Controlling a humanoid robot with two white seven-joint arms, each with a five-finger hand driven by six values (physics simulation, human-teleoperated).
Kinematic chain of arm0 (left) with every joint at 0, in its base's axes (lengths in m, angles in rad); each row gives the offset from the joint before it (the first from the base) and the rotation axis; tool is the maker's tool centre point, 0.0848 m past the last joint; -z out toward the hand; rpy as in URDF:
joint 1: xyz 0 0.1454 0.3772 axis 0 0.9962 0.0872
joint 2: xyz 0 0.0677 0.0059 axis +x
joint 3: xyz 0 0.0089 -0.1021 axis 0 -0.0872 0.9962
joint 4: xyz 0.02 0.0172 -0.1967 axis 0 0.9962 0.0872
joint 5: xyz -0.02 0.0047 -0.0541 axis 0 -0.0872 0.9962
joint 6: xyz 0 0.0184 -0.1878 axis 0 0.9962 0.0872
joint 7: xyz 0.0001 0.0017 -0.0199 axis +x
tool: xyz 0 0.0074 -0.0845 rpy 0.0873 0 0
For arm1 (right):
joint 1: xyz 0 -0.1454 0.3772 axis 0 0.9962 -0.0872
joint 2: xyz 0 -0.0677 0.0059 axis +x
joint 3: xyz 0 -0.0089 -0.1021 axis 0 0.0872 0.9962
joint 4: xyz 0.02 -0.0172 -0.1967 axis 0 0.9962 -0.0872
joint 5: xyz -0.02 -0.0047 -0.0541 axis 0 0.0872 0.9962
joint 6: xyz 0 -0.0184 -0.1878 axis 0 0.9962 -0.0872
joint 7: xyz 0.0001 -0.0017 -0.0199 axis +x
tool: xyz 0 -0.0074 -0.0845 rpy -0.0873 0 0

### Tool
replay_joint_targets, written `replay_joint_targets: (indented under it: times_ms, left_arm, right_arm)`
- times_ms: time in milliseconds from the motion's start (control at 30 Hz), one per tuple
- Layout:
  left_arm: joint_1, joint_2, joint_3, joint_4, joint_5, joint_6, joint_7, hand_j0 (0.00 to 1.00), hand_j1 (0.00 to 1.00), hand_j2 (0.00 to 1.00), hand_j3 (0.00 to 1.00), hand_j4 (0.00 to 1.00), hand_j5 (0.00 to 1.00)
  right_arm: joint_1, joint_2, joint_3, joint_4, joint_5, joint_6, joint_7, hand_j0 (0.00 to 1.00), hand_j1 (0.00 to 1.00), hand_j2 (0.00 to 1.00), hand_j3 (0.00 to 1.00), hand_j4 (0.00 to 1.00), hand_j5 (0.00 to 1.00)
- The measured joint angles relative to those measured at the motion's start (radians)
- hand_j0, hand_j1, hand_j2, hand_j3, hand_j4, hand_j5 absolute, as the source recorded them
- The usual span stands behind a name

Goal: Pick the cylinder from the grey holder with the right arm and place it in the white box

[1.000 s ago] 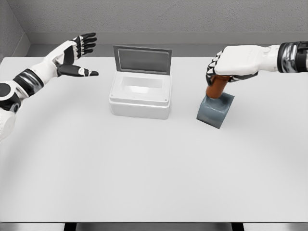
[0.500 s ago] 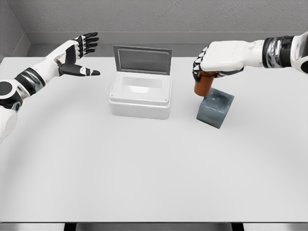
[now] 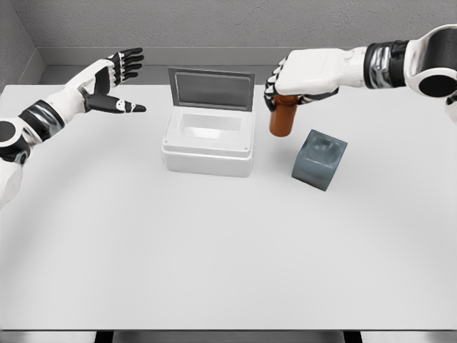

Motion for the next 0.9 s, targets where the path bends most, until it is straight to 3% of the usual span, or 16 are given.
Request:
replay_joint_targets:
  times_ms: [900]
  left_arm:
    - [-0.011, -0.006, 0.002, -0.003, 0.0, 0.001, 0.001, 1.0, 1.0, 1.0, 1.0, 1.0, 1.0]
  right_arm:
    - [-0.066, 0.148, 0.015, 0.072, 0.013, 0.0, 0.0, 0.53, 0.53, 0.53, 0.53, 0.53, 0.53]
